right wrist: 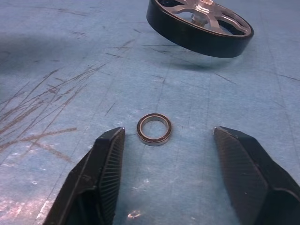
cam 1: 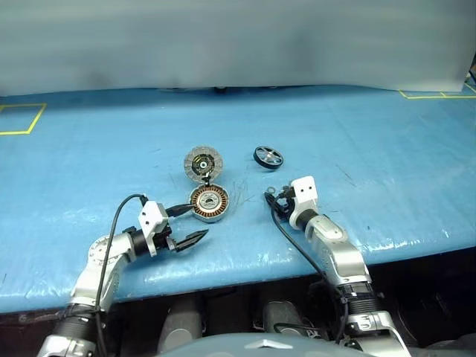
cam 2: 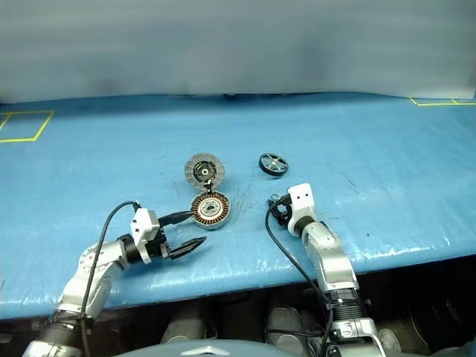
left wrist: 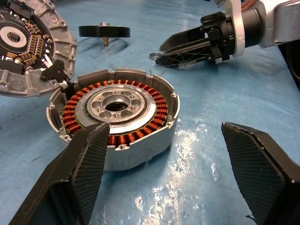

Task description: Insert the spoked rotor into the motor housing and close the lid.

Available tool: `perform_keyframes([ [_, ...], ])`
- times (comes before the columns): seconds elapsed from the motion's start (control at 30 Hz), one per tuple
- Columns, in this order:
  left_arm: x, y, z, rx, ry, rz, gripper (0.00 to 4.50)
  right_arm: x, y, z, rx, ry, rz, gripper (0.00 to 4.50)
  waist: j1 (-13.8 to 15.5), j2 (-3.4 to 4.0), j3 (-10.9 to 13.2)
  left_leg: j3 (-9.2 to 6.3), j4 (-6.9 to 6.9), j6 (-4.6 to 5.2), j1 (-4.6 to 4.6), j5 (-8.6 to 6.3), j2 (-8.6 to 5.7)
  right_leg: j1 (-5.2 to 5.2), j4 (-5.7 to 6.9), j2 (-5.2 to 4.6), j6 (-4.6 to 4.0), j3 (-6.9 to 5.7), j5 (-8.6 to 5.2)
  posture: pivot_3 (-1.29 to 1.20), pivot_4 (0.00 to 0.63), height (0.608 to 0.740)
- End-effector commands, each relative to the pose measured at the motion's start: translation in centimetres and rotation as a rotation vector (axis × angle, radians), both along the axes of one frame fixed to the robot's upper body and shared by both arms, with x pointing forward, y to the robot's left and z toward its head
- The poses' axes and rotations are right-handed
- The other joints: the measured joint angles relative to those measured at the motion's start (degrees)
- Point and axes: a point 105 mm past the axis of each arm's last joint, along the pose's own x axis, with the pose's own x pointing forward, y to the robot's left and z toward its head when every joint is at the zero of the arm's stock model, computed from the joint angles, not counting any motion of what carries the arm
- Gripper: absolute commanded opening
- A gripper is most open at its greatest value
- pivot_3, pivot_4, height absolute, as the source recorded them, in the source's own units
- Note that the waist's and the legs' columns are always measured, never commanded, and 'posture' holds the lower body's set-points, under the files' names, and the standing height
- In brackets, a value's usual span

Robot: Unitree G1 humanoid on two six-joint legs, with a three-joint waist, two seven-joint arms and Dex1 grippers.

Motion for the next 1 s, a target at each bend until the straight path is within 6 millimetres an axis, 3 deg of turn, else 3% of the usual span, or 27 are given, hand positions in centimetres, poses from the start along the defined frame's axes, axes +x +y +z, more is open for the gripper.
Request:
perform_keyframes([
  [0.03, 0.1, -0.3, 1.1, -0.007, -0.058, 0.006, 4.07, -0.2, 0.5, -1.1, -0.025, 0.032, 0.02, 2.29, 0.0, 0.03, 0.0, 0.0, -0.03, 0.0, 0.0, 0.0, 0.0, -0.01, 0.0, 0.0, 0.0, 0.0, 0.0, 0.0, 0.15, 0.74],
  [0.43, -0.6, 0.2, 1.9, -0.059, -0.035, -0.021, 4.07, 0.2, 1.3, -0.8, -0.051, 0.001, 0.059, 2.29, -0.8, 0.04, 0.0, 0.06, -0.25, 0.01, 0.01, 0.01, 0.01, -0.1, -0.14, 0.01, -0.03, 0.01, -0.02, 0.0, 0.15, 0.74],
  [0.6, -0.7, 0.3, 1.8, -0.058, -0.051, -0.016, 4.07, 0.0, 1.4, -1.0, -0.067, 0.001, 0.063, 0.75, -0.7, 0.04, 0.0, 0.06, -0.31, -0.04, 0.01, -0.02, 0.01, -0.1, -0.21, -0.03, -0.03, 0.01, -0.02, 0.0, 0.15, 0.74],
  [0.73, -0.9, 0.2, 1.4, -0.054, -0.049, -0.01, 4.07, -0.3, 1.5, -0.4, -0.079, -0.025, 0.084, 0.65, -0.6, 0.04, 0.0, 0.06, -0.37, -0.17, 0.0, -0.09, -0.01, -0.12, -0.23, -0.3, -0.05, -0.04, -0.03, 0.0, 0.15, 0.74],
  [0.83, -1.0, -0.1, 1.2, -0.055, -0.066, -0.011, 4.07, -0.7, 2.6, 1.3, -0.056, -0.092, 0.15, 0.65, -0.5, 0.04, 0.0, 0.07, -0.52, -0.12, -0.01, -0.06, -0.04, -0.15, -0.29, -0.37, -0.11, -0.13, -0.07, 0.0, 0.15, 0.74],
  [1.0, -1.0, -0.6, 1.0, -0.069, -0.121, 0.002, 4.07, -2.1, 6.8, 5.8, 0.01, -0.237, 0.374, 0.65, -0.6, 0.09, 0.0, 0.19, -0.69, 0.0, -0.18, 0.01, -0.04, -0.15, -0.28, -0.12, -0.21, -0.14, -0.13, 0.0, 0.15, 0.74],
])
